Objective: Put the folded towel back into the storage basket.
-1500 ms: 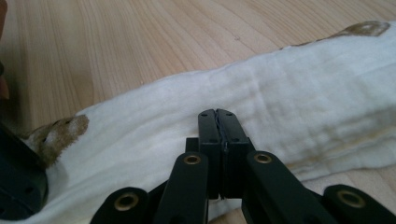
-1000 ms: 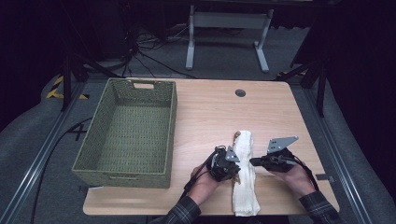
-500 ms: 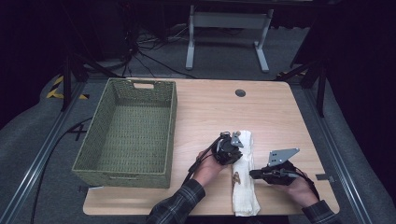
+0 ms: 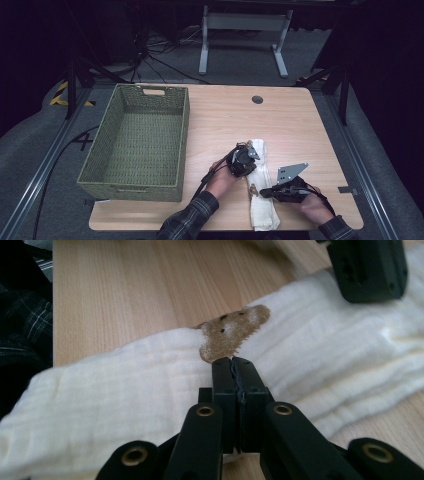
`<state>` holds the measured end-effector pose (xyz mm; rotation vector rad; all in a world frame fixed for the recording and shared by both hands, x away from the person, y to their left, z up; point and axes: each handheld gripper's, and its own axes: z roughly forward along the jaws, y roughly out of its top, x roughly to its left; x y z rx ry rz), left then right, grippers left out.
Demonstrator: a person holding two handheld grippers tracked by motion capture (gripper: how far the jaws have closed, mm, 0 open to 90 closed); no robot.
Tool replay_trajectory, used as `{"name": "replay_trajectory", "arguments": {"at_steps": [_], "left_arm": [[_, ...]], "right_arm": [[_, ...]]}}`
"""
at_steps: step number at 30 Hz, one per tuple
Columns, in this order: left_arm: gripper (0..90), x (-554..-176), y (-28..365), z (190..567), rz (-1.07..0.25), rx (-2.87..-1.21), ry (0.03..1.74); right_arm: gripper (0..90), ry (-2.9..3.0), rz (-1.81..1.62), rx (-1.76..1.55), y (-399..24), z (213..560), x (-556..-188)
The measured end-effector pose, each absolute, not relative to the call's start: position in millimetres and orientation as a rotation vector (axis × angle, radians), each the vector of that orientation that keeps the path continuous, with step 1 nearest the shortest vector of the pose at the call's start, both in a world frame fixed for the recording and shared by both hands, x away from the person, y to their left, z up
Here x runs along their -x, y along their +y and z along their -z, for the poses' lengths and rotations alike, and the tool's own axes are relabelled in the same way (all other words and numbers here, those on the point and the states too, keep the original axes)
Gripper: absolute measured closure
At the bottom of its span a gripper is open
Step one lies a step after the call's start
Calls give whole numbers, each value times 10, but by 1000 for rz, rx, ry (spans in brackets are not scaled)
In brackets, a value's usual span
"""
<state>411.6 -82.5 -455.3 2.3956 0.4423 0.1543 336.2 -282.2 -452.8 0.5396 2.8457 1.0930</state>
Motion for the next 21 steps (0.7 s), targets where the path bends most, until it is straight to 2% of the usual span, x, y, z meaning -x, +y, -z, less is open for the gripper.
{"name": "replay_trajectory", "arguments": {"at_steps": [6,9,12,13,14,15,17,21], "left_arm": [[890,-4130,-774,4566,-143,-2377,446],[823,-4142,-746,4570,-141,-2342,471],[777,-4158,-676,4534,-117,-2330,481],[740,-4159,-662,4531,-112,-2320,478],[715,-4159,-662,4531,-112,-2320,478],[715,-4157,-643,4520,-111,-2321,477],[636,-4147,-603,4495,-101,-2326,480],[539,-4123,-540,4473,-89,-2323,503]], "right_arm": [[893,2839,-1095,-542,-2881,4528,-3364],[840,2845,-1141,-509,-2892,4483,-3358],[749,2860,-1196,-460,-2902,4434,-3346],[666,2866,-1193,-444,-2896,4422,-3345],[630,2869,-1197,-424,-2886,4423,-3345],[630,2869,-1197,-424,-2886,4423,-3345],[532,2878,-1194,-391,-2864,4420,-3347],[381,2908,-1195,-347,-2806,4445,-3337]]}}
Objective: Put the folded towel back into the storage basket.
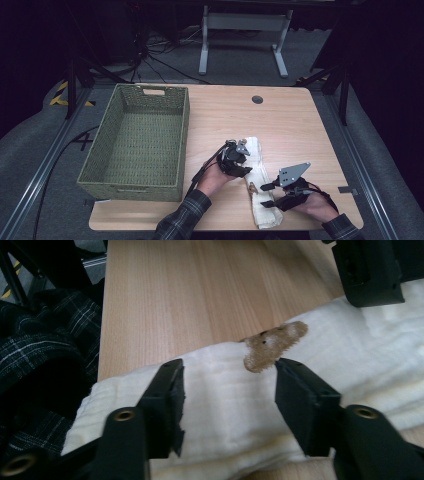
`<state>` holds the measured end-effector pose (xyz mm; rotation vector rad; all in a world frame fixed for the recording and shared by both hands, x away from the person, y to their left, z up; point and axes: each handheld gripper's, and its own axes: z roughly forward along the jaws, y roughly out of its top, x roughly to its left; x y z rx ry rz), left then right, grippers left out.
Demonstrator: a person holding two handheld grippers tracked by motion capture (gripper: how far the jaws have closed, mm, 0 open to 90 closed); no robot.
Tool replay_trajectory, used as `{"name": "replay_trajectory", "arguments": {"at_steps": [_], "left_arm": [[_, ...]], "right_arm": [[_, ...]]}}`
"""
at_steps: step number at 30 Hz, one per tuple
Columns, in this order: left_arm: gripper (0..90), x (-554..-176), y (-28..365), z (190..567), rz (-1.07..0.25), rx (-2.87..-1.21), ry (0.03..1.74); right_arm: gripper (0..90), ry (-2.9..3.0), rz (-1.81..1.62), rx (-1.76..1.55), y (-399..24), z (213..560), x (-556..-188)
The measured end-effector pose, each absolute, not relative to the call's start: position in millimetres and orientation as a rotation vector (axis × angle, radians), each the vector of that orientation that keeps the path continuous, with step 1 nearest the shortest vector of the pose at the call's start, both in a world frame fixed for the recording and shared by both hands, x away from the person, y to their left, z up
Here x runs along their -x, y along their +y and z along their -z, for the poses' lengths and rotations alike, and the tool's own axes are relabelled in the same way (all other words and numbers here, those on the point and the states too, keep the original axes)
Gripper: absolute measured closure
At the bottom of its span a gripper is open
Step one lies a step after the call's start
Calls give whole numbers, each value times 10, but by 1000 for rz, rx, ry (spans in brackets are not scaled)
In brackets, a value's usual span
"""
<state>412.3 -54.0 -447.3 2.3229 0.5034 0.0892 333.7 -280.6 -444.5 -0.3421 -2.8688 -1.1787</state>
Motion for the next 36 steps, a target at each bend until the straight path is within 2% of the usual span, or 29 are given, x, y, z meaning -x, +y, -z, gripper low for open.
{"name": "replay_trajectory", "arguments": {"at_steps": [4,7,14,21,28,31,35,36], "left_arm": [[458,-4071,-464,4449,-96,-2313,521],[400,-4035,-430,4434,-100,-2320,530],[303,-3977,-349,4445,-99,-2340,561],[257,-3952,-295,4470,-111,-2327,602],[252,-3972,-296,4489,-105,-2326,606],[250,-3973,-313,4510,-110,-2327,604],[250,-3967,-330,4514,-108,-2339,601],[250,-3967,-330,4514,-108,-2339,601]], "right_arm": [[209,-2913,1158,298,-2724,4497,-3339],[160,-2942,1142,262,-2685,4532,-3350],[156,-2987,1104,219,-2650,4596,-3344],[166,-3001,1121,209,-2663,4614,-3324],[250,-2994,1126,223,-2696,4601,-3308],[396,-2988,1122,220,-2725,4572,-3294],[538,-2982,1123,198,-2740,4557,-3285],[538,-2982,1123,198,-2740,4557,-3285]]}}
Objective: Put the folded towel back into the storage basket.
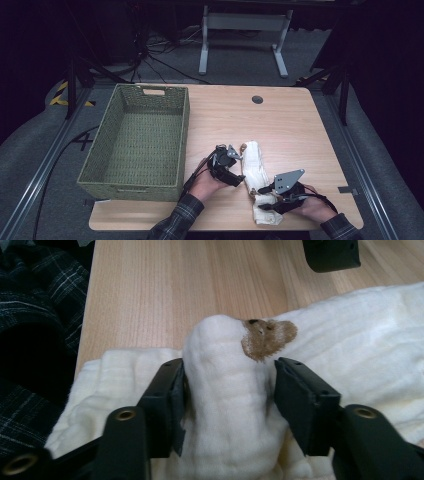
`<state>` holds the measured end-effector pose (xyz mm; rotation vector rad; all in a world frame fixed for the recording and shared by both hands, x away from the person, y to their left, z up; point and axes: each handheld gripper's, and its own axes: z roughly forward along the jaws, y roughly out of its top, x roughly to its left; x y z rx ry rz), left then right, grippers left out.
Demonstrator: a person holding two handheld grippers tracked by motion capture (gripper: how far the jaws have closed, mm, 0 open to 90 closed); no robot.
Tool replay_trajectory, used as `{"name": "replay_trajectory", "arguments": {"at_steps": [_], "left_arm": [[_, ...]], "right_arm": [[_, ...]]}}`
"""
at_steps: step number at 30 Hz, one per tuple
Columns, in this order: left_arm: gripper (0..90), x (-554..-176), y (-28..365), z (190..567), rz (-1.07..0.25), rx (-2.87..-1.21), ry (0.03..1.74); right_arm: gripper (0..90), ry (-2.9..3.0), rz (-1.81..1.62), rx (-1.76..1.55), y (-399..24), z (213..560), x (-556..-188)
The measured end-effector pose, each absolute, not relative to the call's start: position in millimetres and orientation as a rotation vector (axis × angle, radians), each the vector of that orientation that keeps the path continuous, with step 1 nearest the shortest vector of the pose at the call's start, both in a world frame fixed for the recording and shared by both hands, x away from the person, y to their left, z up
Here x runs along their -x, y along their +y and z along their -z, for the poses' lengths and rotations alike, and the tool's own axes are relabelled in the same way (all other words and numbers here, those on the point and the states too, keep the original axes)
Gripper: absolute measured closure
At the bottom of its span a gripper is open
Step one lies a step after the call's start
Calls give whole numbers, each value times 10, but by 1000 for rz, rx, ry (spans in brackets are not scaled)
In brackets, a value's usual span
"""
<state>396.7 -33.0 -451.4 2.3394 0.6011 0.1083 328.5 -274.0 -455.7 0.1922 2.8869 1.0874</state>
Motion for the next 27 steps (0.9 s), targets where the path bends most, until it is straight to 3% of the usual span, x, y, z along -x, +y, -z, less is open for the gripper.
{"name": "replay_trajectory", "arguments": {"at_steps": [6,8,27], "left_arm": [[250,-3961,-334,4501,-120,-2334,593],[250,-3961,-341,4489,-126,-2332,584],[188,-4262,-590,4266,-135,-2331,500]], "right_arm": [[747,2912,-1109,-153,-2748,4553,-3251],[779,2925,-1118,-149,-2742,4554,-3238],[776,2933,-1118,-169,-2737,4553,-3240]]}}
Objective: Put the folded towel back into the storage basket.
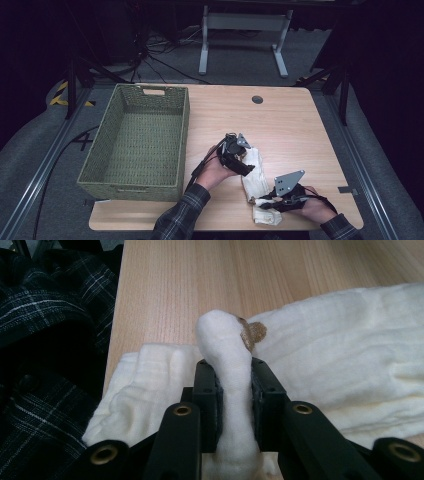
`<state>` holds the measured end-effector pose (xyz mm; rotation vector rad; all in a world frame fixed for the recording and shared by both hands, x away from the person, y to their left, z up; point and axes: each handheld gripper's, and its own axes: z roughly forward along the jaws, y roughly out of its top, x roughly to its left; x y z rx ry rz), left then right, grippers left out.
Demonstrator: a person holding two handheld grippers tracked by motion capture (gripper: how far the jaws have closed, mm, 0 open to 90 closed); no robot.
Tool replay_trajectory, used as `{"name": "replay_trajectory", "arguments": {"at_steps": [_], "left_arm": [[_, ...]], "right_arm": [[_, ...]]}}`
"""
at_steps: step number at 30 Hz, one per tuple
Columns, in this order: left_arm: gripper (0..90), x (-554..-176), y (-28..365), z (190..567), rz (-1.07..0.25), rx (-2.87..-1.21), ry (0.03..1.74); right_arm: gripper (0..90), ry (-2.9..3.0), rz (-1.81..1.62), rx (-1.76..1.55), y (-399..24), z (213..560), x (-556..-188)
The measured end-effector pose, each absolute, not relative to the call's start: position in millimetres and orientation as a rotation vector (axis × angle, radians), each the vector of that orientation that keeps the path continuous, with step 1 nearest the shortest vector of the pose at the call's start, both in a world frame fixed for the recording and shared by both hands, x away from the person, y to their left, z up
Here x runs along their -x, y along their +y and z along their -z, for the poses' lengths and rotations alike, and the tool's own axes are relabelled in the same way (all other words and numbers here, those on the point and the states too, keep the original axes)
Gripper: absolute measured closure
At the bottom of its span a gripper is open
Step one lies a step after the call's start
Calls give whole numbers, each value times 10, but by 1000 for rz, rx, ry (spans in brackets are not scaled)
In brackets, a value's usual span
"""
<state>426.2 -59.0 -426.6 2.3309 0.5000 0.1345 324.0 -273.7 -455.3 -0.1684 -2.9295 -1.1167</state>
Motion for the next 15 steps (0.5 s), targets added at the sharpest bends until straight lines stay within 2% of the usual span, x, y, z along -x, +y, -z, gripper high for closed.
{"name": "replay_trajectory", "arguments": {"at_steps": [9,15], "left_arm": [[189,-4594,-716,4219,-150,-2322,500],[192,-4734,-776,4313,-113,-2348,495]], "right_arm": [[776,-2923,1117,175,-2739,4554,-3245],[776,-2918,1118,183,-2739,4554,-3245]]}}
